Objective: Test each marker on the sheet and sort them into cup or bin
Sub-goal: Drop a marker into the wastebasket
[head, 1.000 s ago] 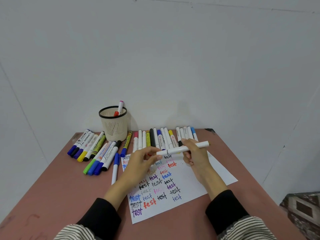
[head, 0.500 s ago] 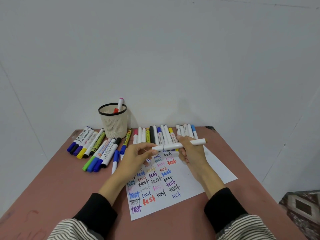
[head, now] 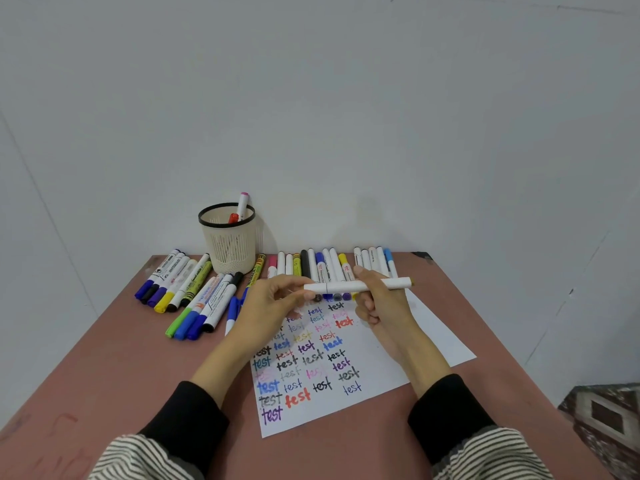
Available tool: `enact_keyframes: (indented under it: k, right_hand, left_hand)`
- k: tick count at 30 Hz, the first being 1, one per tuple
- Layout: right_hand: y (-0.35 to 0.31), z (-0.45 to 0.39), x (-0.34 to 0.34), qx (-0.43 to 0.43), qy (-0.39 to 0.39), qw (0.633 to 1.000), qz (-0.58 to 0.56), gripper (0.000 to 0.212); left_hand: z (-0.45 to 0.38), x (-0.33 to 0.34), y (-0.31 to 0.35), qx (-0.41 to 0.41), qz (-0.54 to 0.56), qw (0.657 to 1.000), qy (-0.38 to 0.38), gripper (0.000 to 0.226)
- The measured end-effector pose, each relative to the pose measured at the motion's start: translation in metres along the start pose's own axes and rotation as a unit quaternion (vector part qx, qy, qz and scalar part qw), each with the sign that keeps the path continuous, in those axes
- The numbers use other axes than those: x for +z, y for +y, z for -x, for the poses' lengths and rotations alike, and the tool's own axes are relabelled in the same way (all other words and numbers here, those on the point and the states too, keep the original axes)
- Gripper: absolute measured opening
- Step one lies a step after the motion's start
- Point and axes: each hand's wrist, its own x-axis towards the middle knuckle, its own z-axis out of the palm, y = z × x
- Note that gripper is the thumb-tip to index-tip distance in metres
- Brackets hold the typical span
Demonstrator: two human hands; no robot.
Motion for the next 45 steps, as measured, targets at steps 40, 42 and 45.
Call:
enact_keyframes:
  k: [40,42,45]
  right_hand:
    - [0.154,0.168,-0.364,0.192,0.303,0.821,0.444,0.028]
    - [0.158,0.175,-0.359,0.218,0.296,0.811,0.455,0.033]
    - [0.161,0.172,-0.36,0.23,0.269,0.82,0.449,0.018]
  left_hand:
    - [0.048,0.296,0.055,0.049,-0.478,0.852,-0.207,0.062]
    - [0.048,0.296,0.055,0.051,-0.479,0.852,-0.204,0.062]
    - [0.048,0.297,0.054,0.053,-0.477,0.855,-0.198,0.061]
